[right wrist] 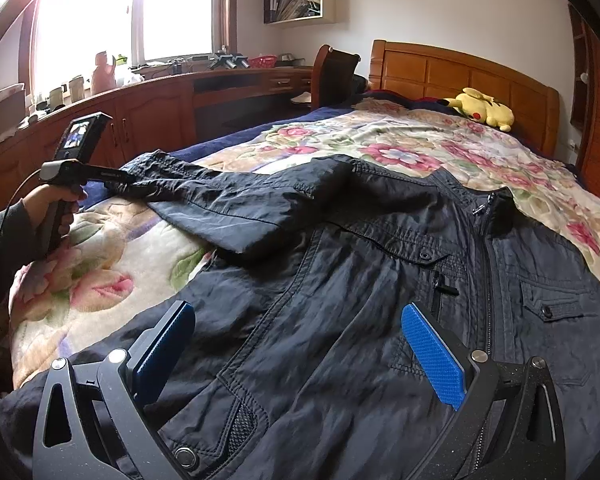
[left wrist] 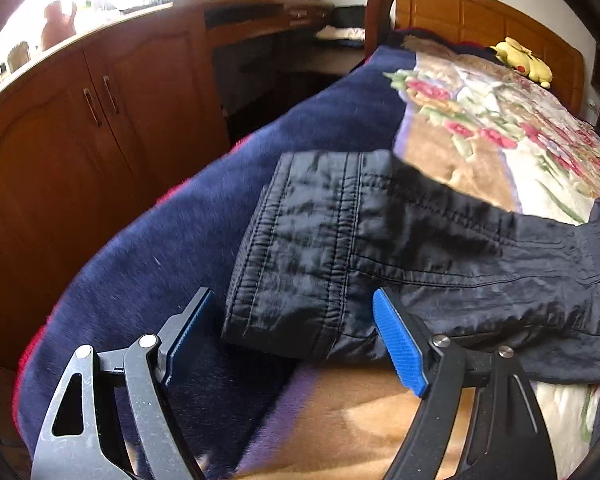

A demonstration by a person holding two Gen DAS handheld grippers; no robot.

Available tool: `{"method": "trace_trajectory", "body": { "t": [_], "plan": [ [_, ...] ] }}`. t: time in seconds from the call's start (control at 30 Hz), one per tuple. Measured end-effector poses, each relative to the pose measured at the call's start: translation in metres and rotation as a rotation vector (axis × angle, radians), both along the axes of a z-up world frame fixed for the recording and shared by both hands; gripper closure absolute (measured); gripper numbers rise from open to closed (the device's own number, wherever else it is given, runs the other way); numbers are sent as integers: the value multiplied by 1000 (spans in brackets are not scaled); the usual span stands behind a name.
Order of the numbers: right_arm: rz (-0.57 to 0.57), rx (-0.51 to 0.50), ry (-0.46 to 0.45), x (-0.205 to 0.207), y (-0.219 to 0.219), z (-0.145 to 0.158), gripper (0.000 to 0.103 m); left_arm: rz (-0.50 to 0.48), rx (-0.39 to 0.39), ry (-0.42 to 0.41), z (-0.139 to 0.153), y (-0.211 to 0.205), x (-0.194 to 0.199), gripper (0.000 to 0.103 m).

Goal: Fold large clothes
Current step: 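Reach the left gripper to the jacket sleeve cuff and close on it, then lift the held sleeve with the left gripper and lay it across the jacket body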

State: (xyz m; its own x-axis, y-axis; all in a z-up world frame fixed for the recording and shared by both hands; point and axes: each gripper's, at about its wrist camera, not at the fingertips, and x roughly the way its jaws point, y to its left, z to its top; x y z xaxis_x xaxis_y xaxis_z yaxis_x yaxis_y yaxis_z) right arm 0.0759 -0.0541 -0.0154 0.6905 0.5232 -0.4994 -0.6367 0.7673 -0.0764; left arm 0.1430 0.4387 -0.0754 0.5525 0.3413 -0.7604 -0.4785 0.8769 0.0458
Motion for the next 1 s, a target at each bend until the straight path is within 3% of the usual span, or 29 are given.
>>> {"method": "trace_trajectory", "body": {
  "t": [0.13, 0.2, 0.23, 0.27, 0.47, 0.63, 0.73, 0.87, 1.0],
  "plan": [
    [2, -1, 3, 0, 0, 0, 0, -6, 0, 7, -1, -1, 1, 23],
    [3, -1, 2, 0, 0, 0, 0, -16, -18, -2, -3, -4, 2, 35],
    [3, -1, 1, 0, 0, 0, 0, -28, -43, -9, -3, -6, 3, 51],
    [6, 0, 1, 0, -1, 0, 0, -44, -78, -12, -3, -8, 3, 58],
    [12, 13, -1, -3, -4, 1, 0, -79, -61, -8, 9, -30, 3, 84],
    [21, 40, 2, -6, -11, 9, 0, -114, -16, -51, 36, -56, -2, 90],
    [18, 57, -3, -9, -17, 16, 0, -142, 27, -135, 64, -77, -9, 92],
    [11, 71, -18, -12, -29, 25, 0, -216, 52, -230, 106, -117, -17, 92],
    [-13, 92, -19, -10, -47, 34, 0, -293, 71, -265, 131, -157, -17, 92]
  ]
}}
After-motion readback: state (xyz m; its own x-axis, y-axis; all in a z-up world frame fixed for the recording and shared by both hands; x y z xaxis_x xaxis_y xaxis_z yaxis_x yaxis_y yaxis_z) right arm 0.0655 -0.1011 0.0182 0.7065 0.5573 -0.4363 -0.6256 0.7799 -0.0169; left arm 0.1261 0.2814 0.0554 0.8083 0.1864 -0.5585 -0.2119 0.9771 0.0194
